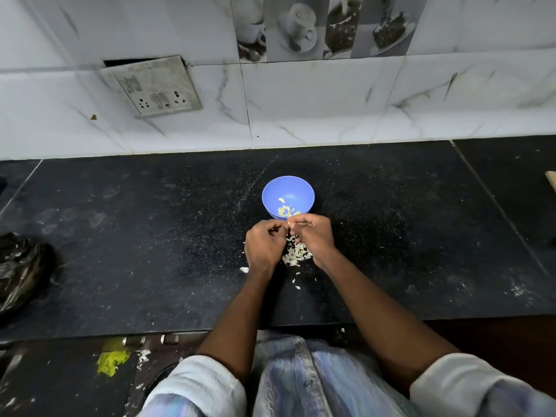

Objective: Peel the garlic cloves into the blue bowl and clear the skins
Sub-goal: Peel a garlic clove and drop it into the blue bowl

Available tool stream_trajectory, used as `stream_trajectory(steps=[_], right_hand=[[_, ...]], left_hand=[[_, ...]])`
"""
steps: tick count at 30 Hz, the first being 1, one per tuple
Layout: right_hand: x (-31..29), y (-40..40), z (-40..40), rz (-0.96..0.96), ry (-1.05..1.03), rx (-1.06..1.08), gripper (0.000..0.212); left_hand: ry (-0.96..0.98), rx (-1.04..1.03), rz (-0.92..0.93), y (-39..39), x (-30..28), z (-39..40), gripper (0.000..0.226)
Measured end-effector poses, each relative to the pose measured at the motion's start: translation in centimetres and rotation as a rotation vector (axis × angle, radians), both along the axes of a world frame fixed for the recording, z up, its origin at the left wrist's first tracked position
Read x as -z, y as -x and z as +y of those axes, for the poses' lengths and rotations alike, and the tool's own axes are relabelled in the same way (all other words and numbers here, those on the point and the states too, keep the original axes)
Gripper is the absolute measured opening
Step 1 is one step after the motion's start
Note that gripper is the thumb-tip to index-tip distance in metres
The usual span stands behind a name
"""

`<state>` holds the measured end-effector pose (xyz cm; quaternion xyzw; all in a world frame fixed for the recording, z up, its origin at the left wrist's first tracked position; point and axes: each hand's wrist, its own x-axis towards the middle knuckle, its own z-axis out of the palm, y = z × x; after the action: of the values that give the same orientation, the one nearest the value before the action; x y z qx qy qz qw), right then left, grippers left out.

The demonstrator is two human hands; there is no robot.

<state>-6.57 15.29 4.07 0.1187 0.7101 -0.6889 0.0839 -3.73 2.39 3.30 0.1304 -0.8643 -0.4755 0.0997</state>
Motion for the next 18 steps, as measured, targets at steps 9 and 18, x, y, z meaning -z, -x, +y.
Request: stream_trajectory(steps=[9, 18], right_hand=[[0.0, -2.2, -1.9, 0.081, -0.077, 0.105, 0.031], [-0.2, -1.7, -1.2, 0.099, -0.166, 0.072, 0.030]], left_hand=[[-0.177, -0.045, -0.120, -0.6, -1.5, -0.5, 0.017], [-0.304, -0.067, -0.298, 1.1, -2.0, -0.5, 0.013]])
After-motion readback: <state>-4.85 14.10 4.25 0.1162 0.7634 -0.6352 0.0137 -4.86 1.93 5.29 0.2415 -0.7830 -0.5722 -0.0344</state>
